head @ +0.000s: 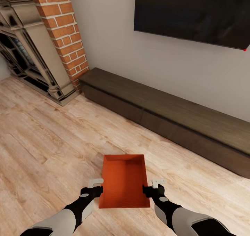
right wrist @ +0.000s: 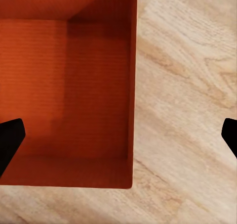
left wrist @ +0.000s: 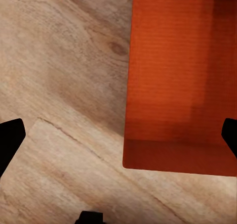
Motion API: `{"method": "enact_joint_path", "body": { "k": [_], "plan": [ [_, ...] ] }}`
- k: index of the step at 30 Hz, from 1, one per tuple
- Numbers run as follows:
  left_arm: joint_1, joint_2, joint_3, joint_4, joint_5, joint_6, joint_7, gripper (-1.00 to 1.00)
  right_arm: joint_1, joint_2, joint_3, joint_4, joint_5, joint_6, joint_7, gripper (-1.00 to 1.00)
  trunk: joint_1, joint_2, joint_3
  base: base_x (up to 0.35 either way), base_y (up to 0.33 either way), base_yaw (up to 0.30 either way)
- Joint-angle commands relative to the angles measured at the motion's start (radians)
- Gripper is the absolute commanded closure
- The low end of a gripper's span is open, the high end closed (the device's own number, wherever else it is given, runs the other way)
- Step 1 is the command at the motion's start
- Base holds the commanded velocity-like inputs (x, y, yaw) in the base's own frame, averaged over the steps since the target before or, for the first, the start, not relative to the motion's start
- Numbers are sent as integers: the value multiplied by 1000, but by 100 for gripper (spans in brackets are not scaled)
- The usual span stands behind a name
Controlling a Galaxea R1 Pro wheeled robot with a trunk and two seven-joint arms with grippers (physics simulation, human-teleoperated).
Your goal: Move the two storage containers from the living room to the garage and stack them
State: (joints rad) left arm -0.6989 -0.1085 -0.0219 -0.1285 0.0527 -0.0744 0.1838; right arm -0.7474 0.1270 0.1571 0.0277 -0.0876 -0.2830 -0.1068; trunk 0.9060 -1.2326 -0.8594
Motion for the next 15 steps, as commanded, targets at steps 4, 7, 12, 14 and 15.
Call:
{"method": "enact_joint_path", "body": {
  "k": [4,7,12,14,15],
  "plan": [
    [-1,0,-3,1,6,-4,3,-100,-1,0,9,3,-9,-5,-2,-100,0,0,-1,32,0,0],
    [-1,0,-3,1,6,-4,2,-100,-1,0,9,3,-9,-5,-2,-100,0,0,-1,5,0,0],
    [-1,0,-3,1,6,-4,2,-100,-1,0,9,3,-9,-5,-2,-100,0,0,-1,1,0,0],
    [-1,0,-3,1,6,-4,2,-100,-1,0,9,3,-9,-5,-2,-100,0,0,-1,0,0,0],
    [-1,0,-3,1,6,-4,2,-100,-1,0,9,3,-8,-5,-2,-100,0,0,-1,0,0,0]
  ]
}}
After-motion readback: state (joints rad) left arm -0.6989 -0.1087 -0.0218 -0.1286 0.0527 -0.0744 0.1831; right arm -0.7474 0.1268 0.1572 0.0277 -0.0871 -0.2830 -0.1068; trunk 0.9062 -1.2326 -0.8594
